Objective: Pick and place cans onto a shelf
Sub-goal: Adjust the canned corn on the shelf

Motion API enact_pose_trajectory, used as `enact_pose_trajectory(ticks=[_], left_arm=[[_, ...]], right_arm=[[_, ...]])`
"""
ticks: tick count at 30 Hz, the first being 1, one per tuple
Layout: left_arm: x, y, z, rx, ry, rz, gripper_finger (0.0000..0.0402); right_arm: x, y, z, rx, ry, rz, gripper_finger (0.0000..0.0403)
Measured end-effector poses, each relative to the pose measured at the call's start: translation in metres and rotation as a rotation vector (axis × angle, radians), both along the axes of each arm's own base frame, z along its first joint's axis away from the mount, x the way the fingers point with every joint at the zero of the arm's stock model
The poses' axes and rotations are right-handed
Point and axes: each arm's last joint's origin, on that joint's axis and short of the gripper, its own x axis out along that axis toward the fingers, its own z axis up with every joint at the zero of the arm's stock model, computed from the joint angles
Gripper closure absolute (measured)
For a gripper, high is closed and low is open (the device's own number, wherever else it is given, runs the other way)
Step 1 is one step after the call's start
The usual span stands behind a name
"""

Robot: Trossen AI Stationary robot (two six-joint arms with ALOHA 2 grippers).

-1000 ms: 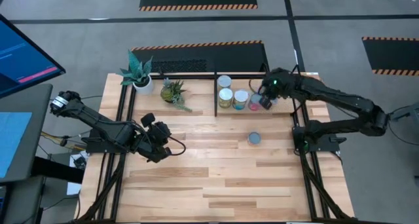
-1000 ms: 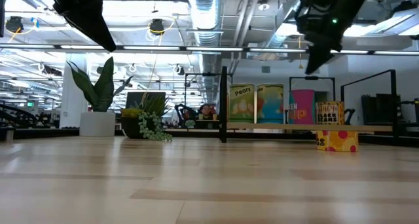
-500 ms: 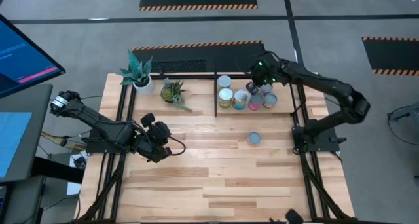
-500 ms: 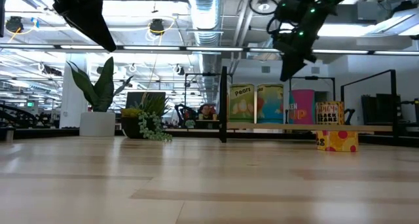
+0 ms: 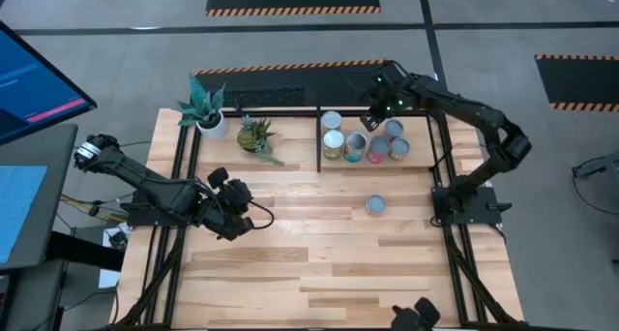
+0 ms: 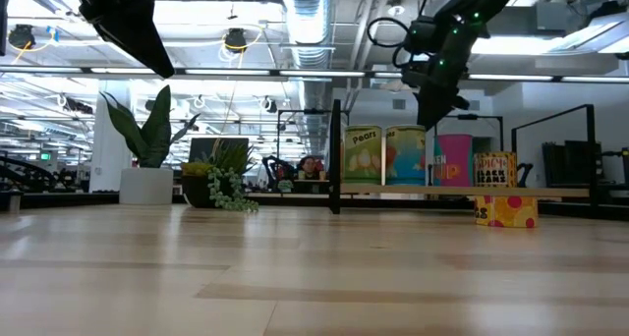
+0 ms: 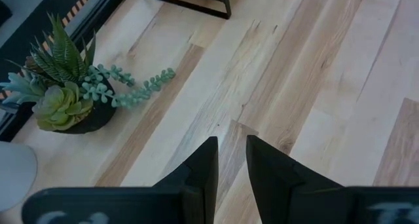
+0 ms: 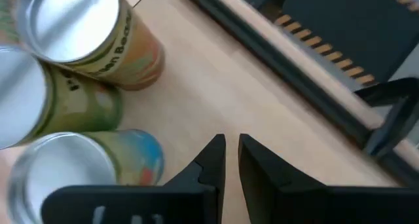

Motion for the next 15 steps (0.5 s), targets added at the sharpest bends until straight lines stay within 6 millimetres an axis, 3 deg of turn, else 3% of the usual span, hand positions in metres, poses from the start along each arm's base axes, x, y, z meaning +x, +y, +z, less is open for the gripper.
enact_pose_trajectory(ticks=[9, 15], left_arm=[[0.0, 0.0, 0.0, 0.0, 0.0, 0.0, 0.0332], [0.0, 0.0, 0.0, 0.0, 0.0, 0.0, 0.0332]], right_arm=[[-0.003, 0.0, -0.002, 0.056, -0.008, -0.04, 0.0336], [-0.008, 0.0, -0.02, 0.103, 0.177, -0.074, 0.0336]])
